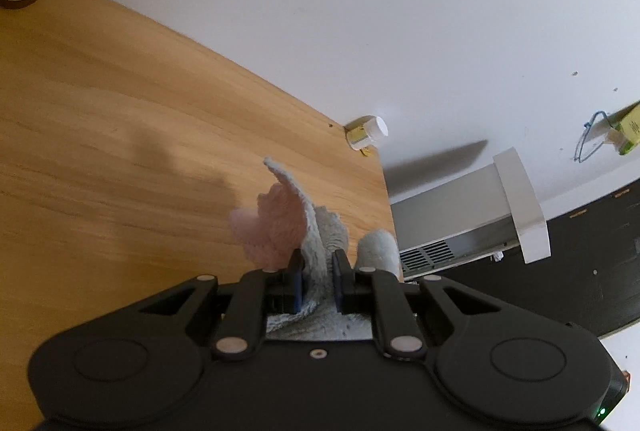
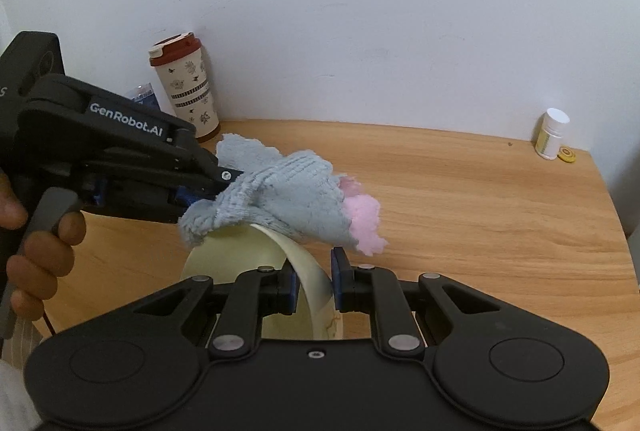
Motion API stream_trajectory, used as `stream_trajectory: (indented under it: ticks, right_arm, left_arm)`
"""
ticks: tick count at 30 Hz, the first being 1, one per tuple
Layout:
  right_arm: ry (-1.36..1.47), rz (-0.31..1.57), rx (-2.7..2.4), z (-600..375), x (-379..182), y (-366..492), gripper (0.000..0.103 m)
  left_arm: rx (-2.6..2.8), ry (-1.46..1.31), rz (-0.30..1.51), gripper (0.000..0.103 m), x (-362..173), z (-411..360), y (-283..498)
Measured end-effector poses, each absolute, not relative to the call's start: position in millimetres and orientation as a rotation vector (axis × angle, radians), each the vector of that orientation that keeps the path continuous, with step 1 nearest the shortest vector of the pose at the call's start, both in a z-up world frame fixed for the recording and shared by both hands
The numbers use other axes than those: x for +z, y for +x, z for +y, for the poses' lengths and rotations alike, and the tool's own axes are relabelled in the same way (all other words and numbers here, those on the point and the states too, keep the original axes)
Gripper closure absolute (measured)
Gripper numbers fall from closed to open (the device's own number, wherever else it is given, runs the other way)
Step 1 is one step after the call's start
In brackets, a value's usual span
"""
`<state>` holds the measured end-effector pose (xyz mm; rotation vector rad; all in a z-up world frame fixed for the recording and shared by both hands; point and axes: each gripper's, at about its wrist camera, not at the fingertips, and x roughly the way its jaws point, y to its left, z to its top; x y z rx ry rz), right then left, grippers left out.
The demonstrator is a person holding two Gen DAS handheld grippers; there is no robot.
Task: Clean bowl
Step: 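Rub the cloth back and forth over the bowl's outer wall with the left gripper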
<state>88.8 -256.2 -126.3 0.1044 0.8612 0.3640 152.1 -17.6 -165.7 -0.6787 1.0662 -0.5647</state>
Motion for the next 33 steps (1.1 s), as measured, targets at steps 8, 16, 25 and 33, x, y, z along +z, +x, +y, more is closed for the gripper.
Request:
stream_trajectory:
  ticks: [8,16,25,33]
  right_arm:
    - [0.142,0.877,0.345,-261.5,-128.7,91.5,0.084]
    - [0.223,0.91,0.304,-272.6,-136.8,100.9,0.084]
    - [0.199,0.886,0.358,-268.9,-139.7,98.7,0.084]
    - [0.153,0.889,0.418,-258.3,-136.7,96.3,0.084]
  left_arm:
    - [-0.449,-0.709,1.141,0.09,-192.4,1.9,143.8]
    - [-0.406,-0.757,1.209,0.09,-212.8,12.2,138.8]
    - [-0.428,-0.874,1.174,0.091,-204.9,19.0,145.6]
    - [-0.524,-0.858,1.122,0.09,-181.6,-6.0,157.6]
